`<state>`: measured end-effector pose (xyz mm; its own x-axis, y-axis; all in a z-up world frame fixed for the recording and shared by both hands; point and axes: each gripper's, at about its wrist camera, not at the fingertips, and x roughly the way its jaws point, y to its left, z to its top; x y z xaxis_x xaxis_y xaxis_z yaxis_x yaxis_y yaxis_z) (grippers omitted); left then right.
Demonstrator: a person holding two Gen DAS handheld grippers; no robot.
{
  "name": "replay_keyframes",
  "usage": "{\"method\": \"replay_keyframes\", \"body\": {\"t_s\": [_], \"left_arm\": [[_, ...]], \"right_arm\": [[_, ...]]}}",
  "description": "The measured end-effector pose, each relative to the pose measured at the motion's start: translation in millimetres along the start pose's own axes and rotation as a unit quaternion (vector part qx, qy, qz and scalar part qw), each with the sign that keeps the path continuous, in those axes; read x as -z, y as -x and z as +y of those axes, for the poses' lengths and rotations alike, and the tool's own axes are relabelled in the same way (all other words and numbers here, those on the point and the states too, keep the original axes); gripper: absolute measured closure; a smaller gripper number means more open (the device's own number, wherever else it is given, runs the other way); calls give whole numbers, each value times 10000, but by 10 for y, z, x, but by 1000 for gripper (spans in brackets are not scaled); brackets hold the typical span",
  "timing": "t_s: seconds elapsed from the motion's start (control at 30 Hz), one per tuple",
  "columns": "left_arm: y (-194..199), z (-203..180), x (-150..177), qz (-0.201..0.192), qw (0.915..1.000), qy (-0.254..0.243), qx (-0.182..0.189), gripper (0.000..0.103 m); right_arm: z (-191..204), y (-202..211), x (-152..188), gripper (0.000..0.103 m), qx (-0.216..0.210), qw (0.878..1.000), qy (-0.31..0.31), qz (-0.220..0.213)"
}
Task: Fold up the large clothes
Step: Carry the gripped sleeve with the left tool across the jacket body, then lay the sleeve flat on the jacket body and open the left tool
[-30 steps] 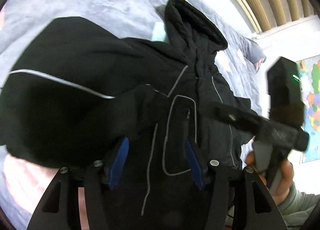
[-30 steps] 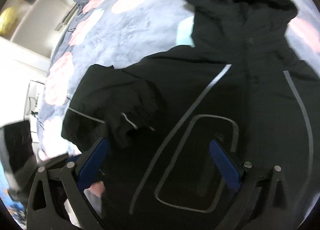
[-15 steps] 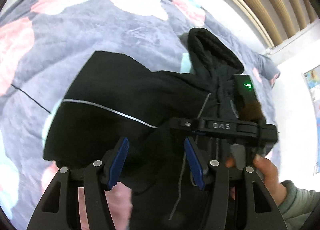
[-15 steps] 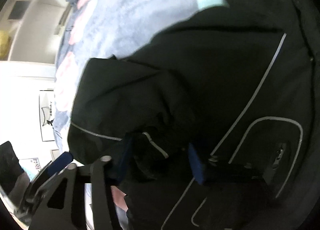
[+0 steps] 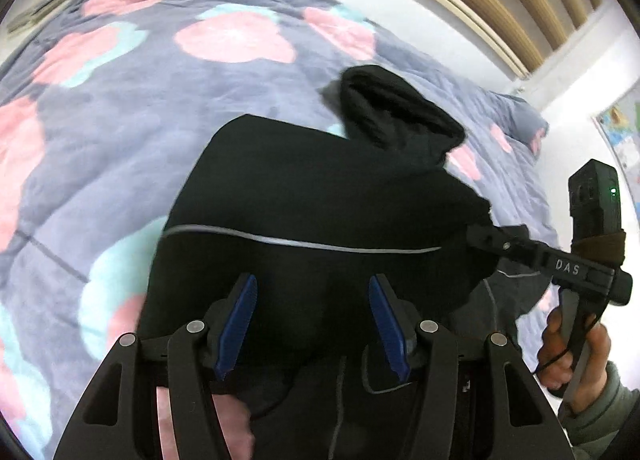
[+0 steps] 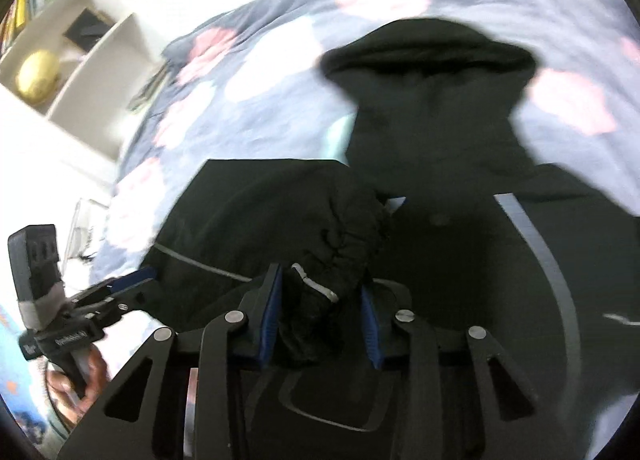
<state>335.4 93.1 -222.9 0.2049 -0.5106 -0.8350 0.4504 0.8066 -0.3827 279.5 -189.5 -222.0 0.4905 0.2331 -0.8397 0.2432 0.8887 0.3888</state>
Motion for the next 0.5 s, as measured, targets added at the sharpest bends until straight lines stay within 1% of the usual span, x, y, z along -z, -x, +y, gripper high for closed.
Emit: {"method": "replay_keyframes", "body": {"t_s": [0.17,0.3,0.4,0.47,0.5], "left_arm": [[-186,-419,-39,187,9980,-542,285,43],[-428,-661,6,441,9942,-912,351,43],[-742,-655,60,775,9926,-802,471,43],[-1015,-581,98,1081,9914,-610,416,43],[-1115,-549,126,1180,9908,-541,385,43]], "right_arm": [[-569,396,55,65,818,9962,-234,-184],[-1032,545,89,65,1519,9869,-484,-254],[-1297,454,128,65,1876,9804,-595,-118],[-1454,312,197,65,2026,9768,-685,98],[-1546,185,260,65,2094,9744,-774,272]]}}
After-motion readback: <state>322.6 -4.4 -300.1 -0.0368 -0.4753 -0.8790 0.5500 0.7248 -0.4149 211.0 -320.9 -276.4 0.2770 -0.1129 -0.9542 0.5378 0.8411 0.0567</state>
